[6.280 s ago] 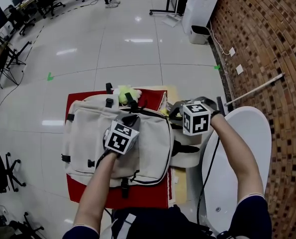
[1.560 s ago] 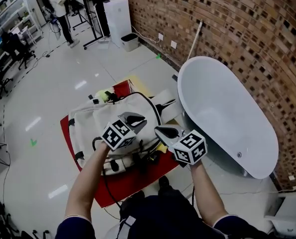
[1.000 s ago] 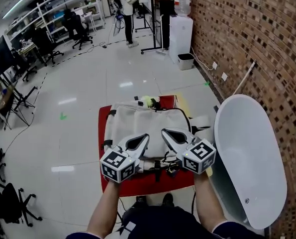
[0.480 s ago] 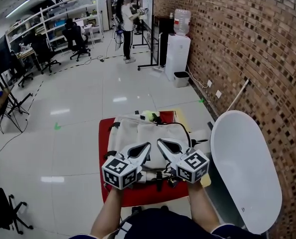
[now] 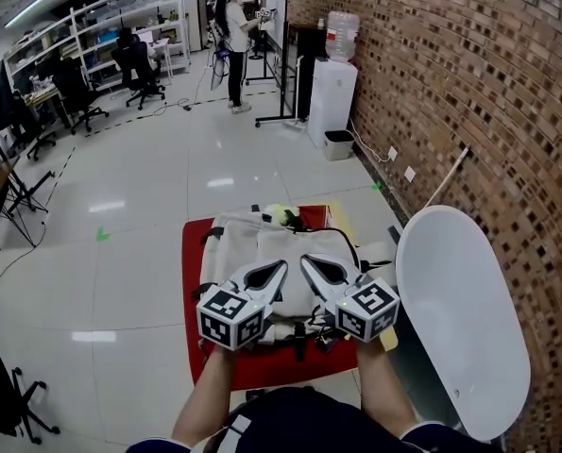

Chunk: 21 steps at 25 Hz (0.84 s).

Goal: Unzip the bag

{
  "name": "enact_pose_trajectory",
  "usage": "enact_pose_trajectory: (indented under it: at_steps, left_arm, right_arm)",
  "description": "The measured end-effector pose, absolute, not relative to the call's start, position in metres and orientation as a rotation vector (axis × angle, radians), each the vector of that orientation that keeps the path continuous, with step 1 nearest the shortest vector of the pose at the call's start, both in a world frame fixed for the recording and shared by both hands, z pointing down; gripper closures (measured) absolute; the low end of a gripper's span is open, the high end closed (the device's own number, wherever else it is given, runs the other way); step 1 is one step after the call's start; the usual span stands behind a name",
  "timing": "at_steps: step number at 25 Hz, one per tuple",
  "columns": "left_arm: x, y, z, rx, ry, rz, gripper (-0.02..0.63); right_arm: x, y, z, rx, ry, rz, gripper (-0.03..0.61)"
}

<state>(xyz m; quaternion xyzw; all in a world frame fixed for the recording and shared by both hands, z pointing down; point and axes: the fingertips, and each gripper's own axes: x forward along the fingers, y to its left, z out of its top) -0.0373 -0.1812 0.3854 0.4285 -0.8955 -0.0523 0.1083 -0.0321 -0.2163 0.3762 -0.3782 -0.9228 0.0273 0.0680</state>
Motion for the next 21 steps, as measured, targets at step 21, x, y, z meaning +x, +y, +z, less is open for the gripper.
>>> enact_pose_trajectory:
  at_steps: [21]
  left_arm:
    - [-0.0332, -0.1867, 0.3884, 1.306, -2.601, -0.146, 0.612]
  right_arm:
    - [-0.0323, -0.2232, 0.3694, -1.083, -2.823, 0.097, 0.572]
